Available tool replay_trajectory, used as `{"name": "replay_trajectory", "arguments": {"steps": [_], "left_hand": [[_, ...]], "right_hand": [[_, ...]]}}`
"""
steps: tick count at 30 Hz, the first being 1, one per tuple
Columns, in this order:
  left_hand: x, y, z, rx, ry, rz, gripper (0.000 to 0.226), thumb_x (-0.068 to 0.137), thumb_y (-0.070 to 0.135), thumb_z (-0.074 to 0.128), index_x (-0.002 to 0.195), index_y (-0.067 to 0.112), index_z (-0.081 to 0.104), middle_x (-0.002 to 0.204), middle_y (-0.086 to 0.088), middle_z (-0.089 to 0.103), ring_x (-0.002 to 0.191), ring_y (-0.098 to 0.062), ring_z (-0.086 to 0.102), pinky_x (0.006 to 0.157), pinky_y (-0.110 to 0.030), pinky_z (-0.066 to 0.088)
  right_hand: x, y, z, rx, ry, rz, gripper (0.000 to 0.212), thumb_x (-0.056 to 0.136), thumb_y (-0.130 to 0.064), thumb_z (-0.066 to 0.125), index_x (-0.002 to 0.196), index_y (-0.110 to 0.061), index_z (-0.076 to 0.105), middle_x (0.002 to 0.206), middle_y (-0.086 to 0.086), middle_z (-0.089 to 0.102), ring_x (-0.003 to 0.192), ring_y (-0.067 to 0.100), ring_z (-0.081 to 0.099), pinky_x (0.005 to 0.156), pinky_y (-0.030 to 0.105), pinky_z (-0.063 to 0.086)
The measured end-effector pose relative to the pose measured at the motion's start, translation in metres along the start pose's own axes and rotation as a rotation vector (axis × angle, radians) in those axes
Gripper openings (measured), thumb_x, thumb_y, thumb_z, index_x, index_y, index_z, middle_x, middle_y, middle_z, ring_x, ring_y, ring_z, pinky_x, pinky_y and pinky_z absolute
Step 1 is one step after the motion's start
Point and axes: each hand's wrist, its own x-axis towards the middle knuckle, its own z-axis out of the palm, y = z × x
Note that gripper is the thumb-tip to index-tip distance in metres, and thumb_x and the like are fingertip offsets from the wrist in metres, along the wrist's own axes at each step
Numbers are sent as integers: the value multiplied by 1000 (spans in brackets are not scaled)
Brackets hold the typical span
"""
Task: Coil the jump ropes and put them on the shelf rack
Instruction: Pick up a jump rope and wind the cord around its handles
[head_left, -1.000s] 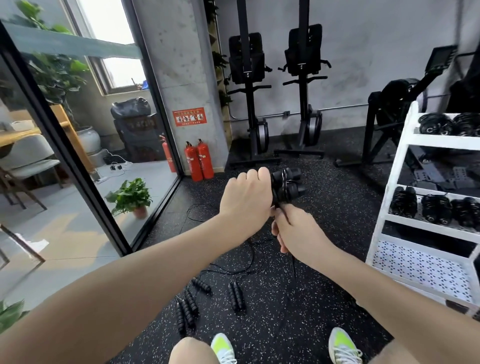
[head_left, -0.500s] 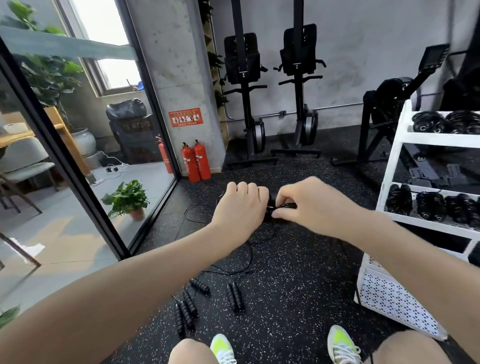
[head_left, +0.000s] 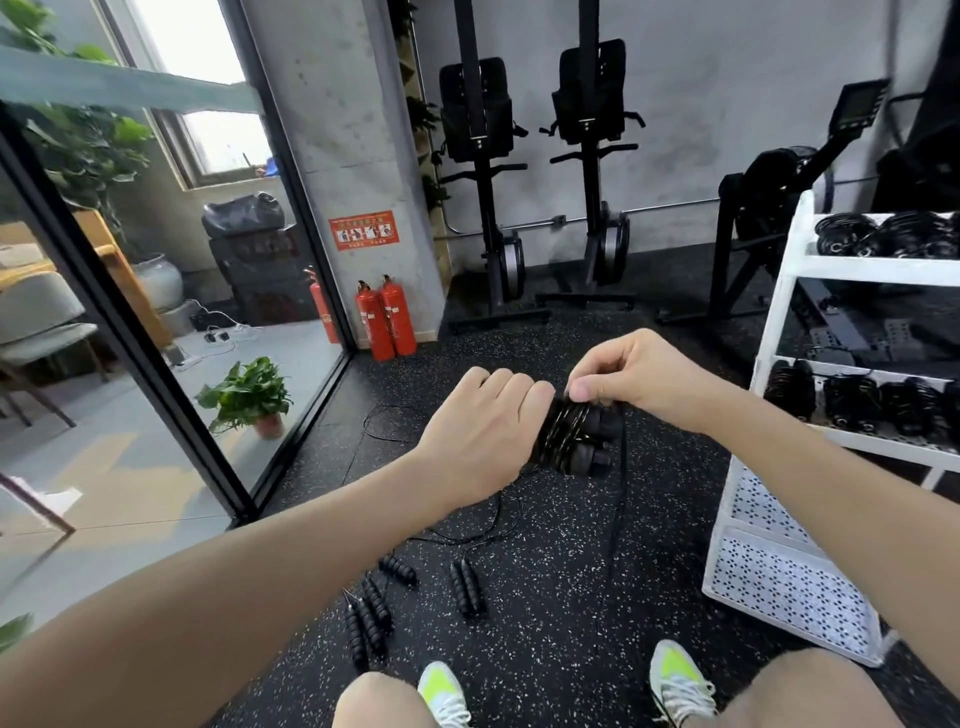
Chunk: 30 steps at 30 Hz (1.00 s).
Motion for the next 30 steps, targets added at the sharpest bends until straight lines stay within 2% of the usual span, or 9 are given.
{"name": "replay_trajectory", "arguments": {"steps": [5,9,11,13,16,19,23,27,30], "left_hand": [[8,5,-12,-130,-20,-139,33,71,8,64,104,11,60,88,-3,59,75,-29,56,66,-44,44],[12,9,-15,-184,-31,-286,36,69,4,69,103,11,58,88,-4,61,77,-30,57,66,-42,44],[14,10,-17,-183,-68,-340,34,73,10,69,105,11,56,93,-5,61,82,-31,58,69,-41,43],[18,10,-20,-188,-131,-410,43,79,23,72,114,10,51,104,-5,61,92,-30,58,76,-41,43],[23,10,-15,-82,-213,-493,59,85,22,68,131,8,34,118,-7,57,105,-28,57,83,-39,40],[24,12,-9,30,-270,-497,65,89,19,60,139,5,20,123,-10,53,108,-30,54,85,-40,39],[20,7,-7,53,-342,-462,65,90,16,56,140,4,16,127,-13,48,111,-32,50,86,-43,37],[15,9,-7,18,-441,-434,70,89,11,61,141,3,17,125,-15,49,112,-35,52,86,-43,39],[12,7,-8,56,-416,-329,62,90,8,61,139,5,23,123,-13,53,110,-33,56,80,-39,36]], "right_hand": [[-8,23,24,605,34,140,27,94,-28,60,82,-5,67,75,1,65,67,11,61,67,24,53],[-13,30,54,753,179,249,27,105,-2,37,92,-4,60,78,5,61,61,12,54,58,26,43],[-18,25,67,631,207,260,29,105,2,31,96,-2,58,74,8,61,56,13,48,55,27,40],[-24,21,77,323,194,244,27,107,-2,33,100,-2,59,73,2,66,53,10,51,56,25,46],[-29,14,90,-128,24,223,12,107,-13,40,112,-12,50,89,-5,68,63,8,61,72,30,55],[-32,6,99,-214,-125,245,8,103,-16,45,111,-16,47,92,3,67,68,13,63,71,33,57],[-35,0,97,-493,-5,147,13,105,-17,42,101,-14,53,89,6,66,62,17,56,57,30,44],[-36,-3,91,-744,72,79,18,102,-22,45,102,-15,62,87,7,65,68,25,61,64,38,53],[-34,-13,83,-898,80,29,22,102,-32,49,102,-17,65,89,6,65,74,25,63,73,42,57]]}}
